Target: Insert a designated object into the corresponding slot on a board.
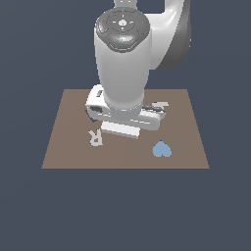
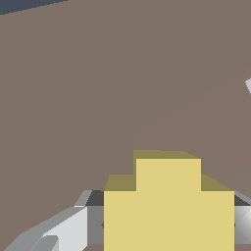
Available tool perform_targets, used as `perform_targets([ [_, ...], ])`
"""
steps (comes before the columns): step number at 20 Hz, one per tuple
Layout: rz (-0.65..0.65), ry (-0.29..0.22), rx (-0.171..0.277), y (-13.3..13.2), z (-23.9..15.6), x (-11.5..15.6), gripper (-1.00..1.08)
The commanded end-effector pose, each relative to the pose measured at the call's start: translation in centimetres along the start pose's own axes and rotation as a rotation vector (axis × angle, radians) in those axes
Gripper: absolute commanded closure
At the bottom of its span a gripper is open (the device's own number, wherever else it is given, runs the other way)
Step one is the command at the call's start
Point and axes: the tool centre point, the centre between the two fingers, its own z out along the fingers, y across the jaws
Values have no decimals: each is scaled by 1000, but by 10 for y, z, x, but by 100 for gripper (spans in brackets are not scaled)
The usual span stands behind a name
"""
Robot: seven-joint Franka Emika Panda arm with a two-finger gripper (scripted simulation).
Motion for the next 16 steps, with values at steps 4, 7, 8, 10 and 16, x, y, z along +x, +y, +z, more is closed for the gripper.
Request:
perform_targets([
  [4,0,0,0,0,1,0,108],
  [7,0,0,0,0,1,0,108],
  [8,0,0,0,0,1,0,108],
  [10,0,0,1,0,0,0,108],
  [16,-31,0,0,-2,0,-1,108],
])
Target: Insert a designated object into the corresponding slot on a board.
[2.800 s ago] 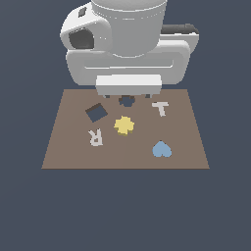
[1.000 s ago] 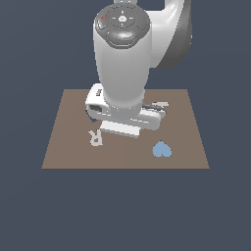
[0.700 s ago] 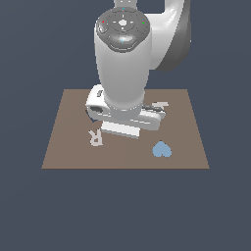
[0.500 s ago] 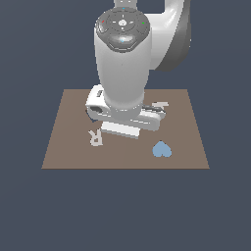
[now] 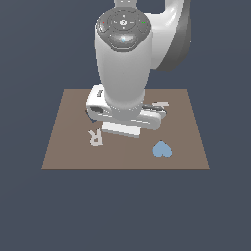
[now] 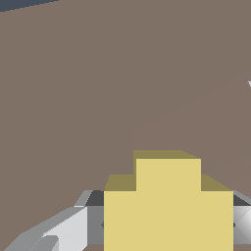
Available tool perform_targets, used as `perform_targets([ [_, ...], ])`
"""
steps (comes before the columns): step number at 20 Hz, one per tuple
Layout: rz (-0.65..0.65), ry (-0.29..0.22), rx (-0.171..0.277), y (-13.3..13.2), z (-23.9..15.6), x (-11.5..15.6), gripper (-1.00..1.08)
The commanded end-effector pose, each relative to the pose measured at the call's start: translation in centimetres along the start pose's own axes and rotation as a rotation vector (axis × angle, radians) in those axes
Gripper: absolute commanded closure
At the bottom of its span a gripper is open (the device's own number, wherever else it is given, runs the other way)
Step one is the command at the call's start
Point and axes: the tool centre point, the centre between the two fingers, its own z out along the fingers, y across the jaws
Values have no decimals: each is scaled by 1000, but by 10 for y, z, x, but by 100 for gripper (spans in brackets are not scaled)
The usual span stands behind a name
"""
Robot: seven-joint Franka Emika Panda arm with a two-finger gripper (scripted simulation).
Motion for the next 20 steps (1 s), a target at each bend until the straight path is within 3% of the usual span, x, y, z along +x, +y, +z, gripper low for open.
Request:
perform_targets([
  [1,-22,0,0,-1,0,-1,108],
  [10,-199,0,0,-10,-1,-10,108],
  [20,-552,1,0,-22,-3,-31,108],
])
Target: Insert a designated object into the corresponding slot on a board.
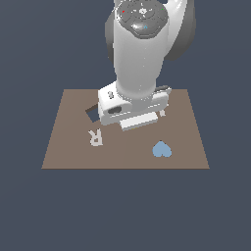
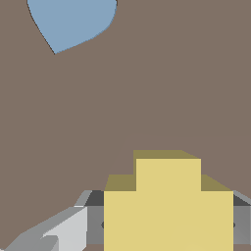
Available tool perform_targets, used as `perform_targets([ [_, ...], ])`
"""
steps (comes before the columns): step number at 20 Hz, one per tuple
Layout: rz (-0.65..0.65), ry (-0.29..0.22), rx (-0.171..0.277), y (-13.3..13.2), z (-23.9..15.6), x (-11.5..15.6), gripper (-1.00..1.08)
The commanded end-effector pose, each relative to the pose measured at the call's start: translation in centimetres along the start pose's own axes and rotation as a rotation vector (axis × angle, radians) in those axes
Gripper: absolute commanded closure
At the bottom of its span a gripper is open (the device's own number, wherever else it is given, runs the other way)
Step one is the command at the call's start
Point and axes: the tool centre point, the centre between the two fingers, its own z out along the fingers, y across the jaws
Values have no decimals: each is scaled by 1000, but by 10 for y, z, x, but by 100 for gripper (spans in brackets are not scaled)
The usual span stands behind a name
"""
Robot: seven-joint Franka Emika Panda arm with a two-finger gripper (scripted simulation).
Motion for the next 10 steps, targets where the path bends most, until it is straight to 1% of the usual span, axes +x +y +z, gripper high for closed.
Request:
perform_targets([
  [1,-106,1,0,-5,-1,-5,108],
  [10,-509,1,-1,-20,-3,-28,108],
])
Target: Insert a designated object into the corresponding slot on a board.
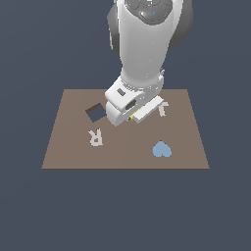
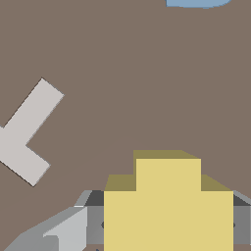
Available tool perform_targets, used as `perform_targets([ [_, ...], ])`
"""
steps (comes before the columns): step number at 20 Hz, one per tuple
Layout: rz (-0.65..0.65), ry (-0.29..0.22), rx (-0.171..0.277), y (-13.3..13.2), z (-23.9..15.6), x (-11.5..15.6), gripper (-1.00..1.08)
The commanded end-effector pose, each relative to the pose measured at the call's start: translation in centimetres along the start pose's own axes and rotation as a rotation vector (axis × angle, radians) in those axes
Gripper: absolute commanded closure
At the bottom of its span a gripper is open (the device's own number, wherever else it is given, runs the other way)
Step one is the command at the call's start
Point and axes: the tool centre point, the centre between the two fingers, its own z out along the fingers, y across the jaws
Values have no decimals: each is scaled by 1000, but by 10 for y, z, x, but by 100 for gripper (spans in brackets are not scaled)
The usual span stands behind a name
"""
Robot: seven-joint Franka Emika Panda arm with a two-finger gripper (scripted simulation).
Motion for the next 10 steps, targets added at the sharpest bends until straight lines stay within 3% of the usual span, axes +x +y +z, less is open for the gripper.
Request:
perform_targets([
  [1,-112,0,-1,-6,-1,-5,108],
  [10,-492,0,-1,-19,-3,-28,108],
])
